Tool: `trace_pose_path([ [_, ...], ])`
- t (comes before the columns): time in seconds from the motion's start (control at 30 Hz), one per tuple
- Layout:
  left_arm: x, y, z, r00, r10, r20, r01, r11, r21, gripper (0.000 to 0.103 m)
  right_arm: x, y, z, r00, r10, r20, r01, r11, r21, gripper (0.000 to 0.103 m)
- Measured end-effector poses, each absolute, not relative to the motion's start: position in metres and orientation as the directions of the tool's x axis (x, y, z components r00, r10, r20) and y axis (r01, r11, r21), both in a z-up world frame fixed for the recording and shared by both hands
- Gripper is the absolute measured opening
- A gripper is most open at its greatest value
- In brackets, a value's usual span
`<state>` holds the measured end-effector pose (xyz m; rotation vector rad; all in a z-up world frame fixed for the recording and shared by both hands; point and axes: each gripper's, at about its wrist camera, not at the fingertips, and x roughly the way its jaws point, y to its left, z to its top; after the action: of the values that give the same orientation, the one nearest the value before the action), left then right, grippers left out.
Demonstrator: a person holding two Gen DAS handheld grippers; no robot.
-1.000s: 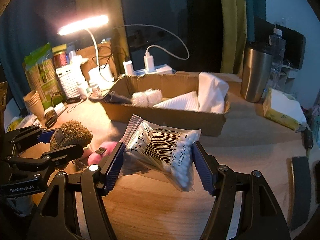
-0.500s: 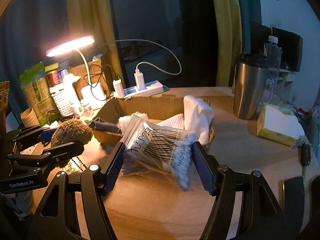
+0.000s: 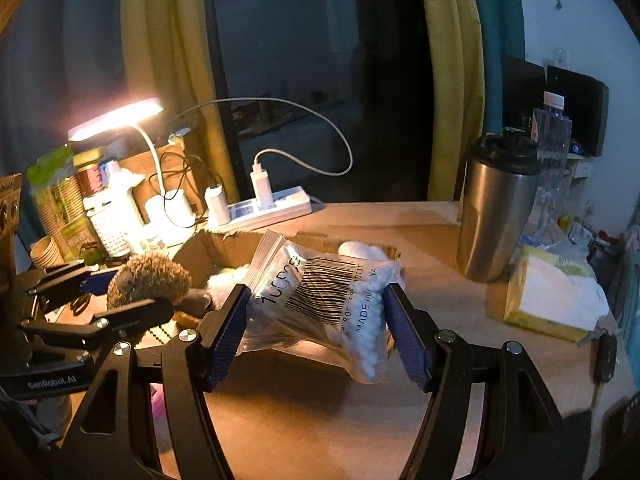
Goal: Organize soft objects
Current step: 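Lift the brown plush and cotton swab bag and carry both over the box, then lower the brown plush and swab bag into the box and open both grippers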
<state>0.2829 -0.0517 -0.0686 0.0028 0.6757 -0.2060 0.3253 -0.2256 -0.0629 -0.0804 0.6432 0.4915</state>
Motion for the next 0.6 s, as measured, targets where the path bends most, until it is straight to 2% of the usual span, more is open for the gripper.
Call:
trace_pose_path([
  [0.6, 0.344, -0.06, -0.107, 0.714, -0.208, -0.668, 0.175, 0.978, -0.117, 0.05, 0.378, -0.22, -0.094, 0.636, 0.44, -0.634, -0.489, 0.865, 0.11, 0.071],
])
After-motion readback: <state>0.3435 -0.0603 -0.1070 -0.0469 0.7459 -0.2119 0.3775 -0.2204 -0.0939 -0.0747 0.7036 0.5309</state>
